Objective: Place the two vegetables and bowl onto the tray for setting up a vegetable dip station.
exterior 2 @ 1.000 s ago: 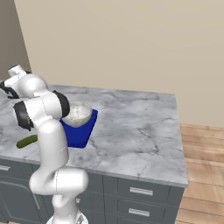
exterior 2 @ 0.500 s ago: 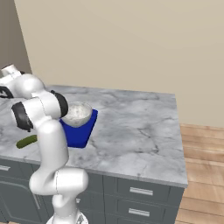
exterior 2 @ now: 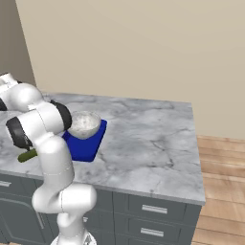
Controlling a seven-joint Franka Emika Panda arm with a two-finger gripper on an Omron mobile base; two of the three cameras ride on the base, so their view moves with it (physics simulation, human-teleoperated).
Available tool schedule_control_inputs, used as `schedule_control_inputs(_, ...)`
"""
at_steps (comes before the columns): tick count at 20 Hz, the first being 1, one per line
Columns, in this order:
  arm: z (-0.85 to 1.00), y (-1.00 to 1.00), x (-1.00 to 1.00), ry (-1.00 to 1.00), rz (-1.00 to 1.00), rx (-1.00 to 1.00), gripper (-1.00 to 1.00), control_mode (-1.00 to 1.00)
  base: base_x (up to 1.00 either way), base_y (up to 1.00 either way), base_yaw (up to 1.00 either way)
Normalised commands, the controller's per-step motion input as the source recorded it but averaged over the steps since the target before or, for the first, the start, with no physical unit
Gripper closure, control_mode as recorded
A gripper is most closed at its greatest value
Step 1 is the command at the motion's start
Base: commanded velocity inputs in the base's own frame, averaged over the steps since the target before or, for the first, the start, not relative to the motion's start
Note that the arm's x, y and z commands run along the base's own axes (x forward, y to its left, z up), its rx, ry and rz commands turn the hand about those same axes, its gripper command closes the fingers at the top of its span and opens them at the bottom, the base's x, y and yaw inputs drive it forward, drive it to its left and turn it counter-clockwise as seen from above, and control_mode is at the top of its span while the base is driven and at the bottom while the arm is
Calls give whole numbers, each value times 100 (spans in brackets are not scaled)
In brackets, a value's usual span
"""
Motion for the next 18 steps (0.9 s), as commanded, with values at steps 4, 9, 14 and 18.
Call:
schedule_control_inputs(4, -12, -5, -44, -16, -23, 4, -100, -100, 0, 0, 0)
schedule_control_inputs(9, -5, -9, -21, -4, -26, 7, -100, -100, 0, 0, 0)
schedule_control_inputs(14, 0, -9, -10, 13, -28, 12, -100, -100, 0, 0, 0)
schedule_control_inputs(18, -8, -5, -16, 9, -22, 12, -100, -100, 0, 0, 0)
